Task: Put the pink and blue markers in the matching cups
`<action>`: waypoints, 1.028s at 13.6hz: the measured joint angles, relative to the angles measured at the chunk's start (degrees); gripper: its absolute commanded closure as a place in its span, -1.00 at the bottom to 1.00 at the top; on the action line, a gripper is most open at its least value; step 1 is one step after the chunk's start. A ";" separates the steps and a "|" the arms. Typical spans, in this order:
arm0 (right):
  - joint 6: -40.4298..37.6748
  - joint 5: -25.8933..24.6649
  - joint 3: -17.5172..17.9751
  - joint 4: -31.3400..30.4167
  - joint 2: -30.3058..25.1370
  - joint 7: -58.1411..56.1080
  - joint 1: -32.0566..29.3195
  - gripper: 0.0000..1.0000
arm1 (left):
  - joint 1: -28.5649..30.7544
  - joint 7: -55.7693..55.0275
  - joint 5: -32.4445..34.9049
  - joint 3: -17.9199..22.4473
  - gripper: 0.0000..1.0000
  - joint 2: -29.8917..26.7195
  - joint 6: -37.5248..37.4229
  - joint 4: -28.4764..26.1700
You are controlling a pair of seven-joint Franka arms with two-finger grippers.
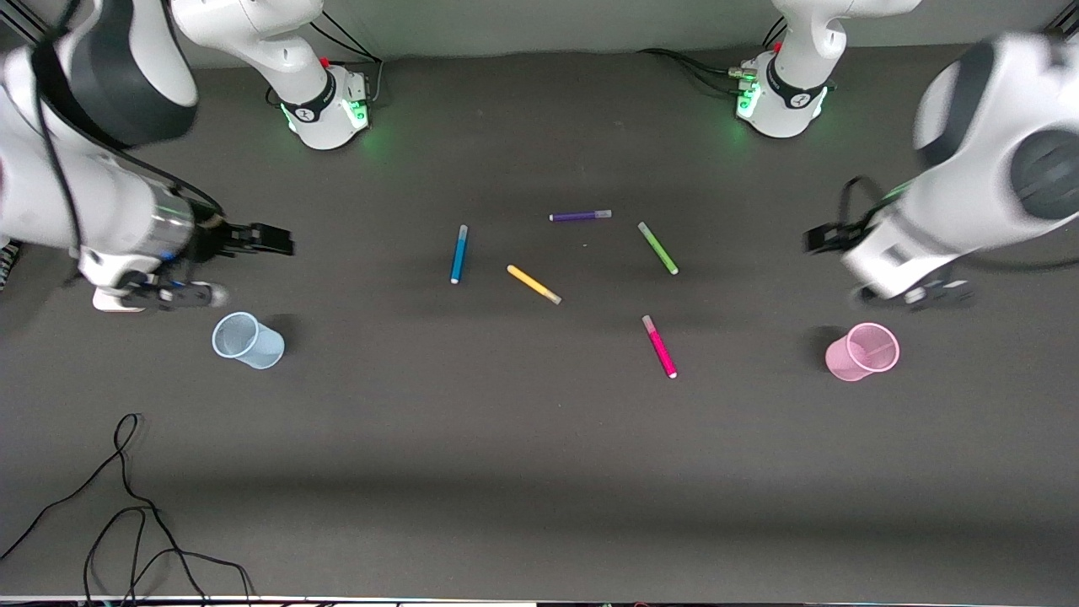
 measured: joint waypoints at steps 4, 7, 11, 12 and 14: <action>0.04 4.64 0.21 0.23 12.41 1.35 6.33 -0.99 | -4.24 -10.84 -0.79 -2.94 -0.97 11.45 10.00 0.03; -0.73 9.41 0.50 2.02 23.48 2.37 7.96 -0.99 | -7.13 -16.79 -3.51 -3.03 -0.93 19.81 17.95 0.11; -1.09 14.73 0.75 8.19 35.55 5.42 10.77 -0.98 | -8.79 -20.64 -6.32 -3.17 -0.83 27.65 27.36 0.50; -1.27 15.64 0.78 9.30 37.49 5.47 10.83 -0.98 | -9.02 -21.46 -6.43 -3.17 -0.75 29.03 29.22 0.53; -1.95 16.69 1.01 10.53 39.99 5.47 10.94 -0.98 | -9.57 -24.56 -6.56 -3.21 -0.60 30.66 30.63 0.58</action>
